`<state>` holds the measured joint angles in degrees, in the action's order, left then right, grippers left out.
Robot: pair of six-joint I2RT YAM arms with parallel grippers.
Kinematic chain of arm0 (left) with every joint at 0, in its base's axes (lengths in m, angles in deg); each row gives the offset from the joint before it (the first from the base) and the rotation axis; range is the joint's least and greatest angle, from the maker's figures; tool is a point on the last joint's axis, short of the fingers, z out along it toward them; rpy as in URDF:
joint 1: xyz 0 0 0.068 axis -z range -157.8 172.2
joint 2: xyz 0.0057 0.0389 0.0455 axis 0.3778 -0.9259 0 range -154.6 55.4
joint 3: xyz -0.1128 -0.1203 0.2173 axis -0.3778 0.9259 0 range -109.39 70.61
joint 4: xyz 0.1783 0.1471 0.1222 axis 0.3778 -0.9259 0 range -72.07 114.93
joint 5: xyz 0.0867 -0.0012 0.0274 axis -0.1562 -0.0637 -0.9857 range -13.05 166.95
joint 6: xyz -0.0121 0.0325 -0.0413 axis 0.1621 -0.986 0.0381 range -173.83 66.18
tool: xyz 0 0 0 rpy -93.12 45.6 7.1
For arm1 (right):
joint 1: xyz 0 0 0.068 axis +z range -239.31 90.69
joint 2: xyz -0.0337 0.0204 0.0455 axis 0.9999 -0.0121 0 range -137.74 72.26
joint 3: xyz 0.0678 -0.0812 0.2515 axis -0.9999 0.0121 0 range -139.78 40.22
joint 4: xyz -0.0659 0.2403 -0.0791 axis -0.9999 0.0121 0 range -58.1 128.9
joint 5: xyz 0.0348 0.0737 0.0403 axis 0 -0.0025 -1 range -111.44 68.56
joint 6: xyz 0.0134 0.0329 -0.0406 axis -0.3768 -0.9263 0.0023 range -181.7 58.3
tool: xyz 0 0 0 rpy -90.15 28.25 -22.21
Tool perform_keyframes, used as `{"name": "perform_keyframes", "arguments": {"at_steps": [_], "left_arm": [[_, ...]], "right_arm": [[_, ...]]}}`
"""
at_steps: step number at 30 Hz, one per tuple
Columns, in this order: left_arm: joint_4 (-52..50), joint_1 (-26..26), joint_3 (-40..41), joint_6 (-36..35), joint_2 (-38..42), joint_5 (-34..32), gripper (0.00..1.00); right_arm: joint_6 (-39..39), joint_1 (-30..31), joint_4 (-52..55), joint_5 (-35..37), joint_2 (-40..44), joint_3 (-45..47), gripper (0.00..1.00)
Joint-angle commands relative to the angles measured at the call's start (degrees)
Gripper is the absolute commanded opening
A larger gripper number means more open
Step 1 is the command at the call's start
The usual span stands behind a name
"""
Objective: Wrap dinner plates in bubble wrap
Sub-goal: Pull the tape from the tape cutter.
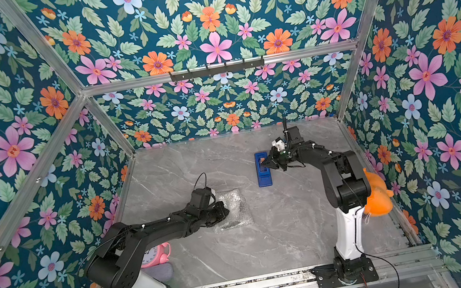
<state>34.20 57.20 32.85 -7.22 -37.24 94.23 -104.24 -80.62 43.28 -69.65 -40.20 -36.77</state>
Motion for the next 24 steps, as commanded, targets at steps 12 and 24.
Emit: {"name": "perform_keyframes", "arguments": {"at_steps": [12, 24], "left_arm": [[-2.6, 0.1, 0.8, 0.6, -0.8, -0.7, 0.0], [-2.4, 0.1, 1.0, 0.7, -0.8, -0.7, 0.0]], "right_arm": [[0.2, 2.6, -0.4, 2.8, 8.5, 12.4, 0.0], [2.1, 3.2, 1.5, 5.5, 9.6, 15.2, 0.0]]}}
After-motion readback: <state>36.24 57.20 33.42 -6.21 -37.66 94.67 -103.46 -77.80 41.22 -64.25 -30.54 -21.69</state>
